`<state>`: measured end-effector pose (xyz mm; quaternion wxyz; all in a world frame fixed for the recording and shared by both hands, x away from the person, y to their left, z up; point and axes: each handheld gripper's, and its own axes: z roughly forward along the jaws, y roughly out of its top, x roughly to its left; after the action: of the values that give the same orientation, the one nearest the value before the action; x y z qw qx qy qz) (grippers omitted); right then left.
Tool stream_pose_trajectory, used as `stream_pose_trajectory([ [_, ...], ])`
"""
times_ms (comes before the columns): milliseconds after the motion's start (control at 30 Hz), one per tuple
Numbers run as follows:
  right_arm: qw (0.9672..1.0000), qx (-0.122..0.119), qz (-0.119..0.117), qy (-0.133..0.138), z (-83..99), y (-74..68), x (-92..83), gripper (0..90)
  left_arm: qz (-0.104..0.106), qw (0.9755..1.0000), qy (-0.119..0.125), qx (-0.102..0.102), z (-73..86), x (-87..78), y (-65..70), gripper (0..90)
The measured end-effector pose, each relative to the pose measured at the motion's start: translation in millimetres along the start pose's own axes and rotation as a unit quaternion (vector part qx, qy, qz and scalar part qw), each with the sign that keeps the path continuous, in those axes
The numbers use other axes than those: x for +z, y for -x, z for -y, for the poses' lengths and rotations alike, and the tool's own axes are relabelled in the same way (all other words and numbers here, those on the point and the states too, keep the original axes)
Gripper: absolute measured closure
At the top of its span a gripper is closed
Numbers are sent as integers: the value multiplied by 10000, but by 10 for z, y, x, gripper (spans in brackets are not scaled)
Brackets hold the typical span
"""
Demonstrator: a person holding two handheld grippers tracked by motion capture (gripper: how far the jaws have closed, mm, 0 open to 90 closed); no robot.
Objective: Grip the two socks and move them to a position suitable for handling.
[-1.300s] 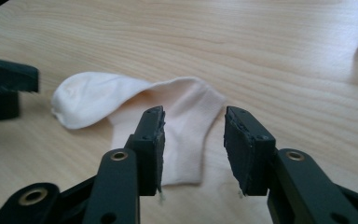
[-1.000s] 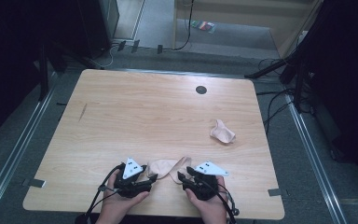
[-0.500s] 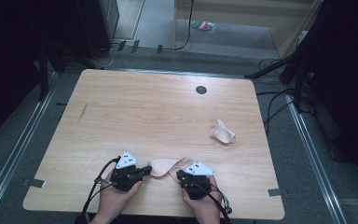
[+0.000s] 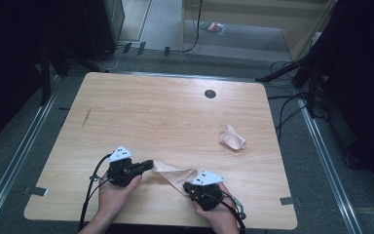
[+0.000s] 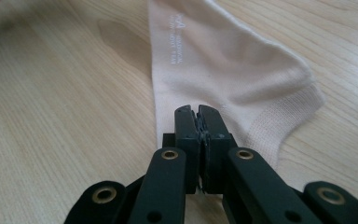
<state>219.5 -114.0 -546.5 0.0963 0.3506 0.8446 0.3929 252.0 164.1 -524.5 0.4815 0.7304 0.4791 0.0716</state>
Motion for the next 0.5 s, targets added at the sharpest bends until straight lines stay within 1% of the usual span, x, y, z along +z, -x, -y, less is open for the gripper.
stream_pose_trajectory([
  [100,9999,-76,-70,-13,4,-5,0,885,-6,9999,-33,-131,-67,152,-83,900],
  [200,9999,-72,-89,18,11,1,1,885,-89,9994,22,-328,-177,304,-146,900],
  [233,10000,-51,-81,29,15,-3,2,885,-100,9993,49,-353,-208,321,-159,900],
  [267,9999,-71,-68,26,15,-7,1,885,-158,9991,122,-373,-248,337,-173,898],
  [300,9999,-97,-56,24,15,-14,1,886,-226,9989,175,-368,-288,341,-188,875],
  [367,10000,-68,-30,34,16,-21,3,884,-249,9982,287,-474,-352,309,-216,797],
  [433,10000,-63,-30,42,17,-23,4,883,-199,9977,379,-530,-378,244,-244,723],
  [467,10000,-67,-31,48,19,-23,4,883,-146,9979,394,-502,-375,209,-256,690],
  [500,10000,-77,-32,43,20,-24,2,883,-138,9981,357,-485,-368,194,-259,648],
])
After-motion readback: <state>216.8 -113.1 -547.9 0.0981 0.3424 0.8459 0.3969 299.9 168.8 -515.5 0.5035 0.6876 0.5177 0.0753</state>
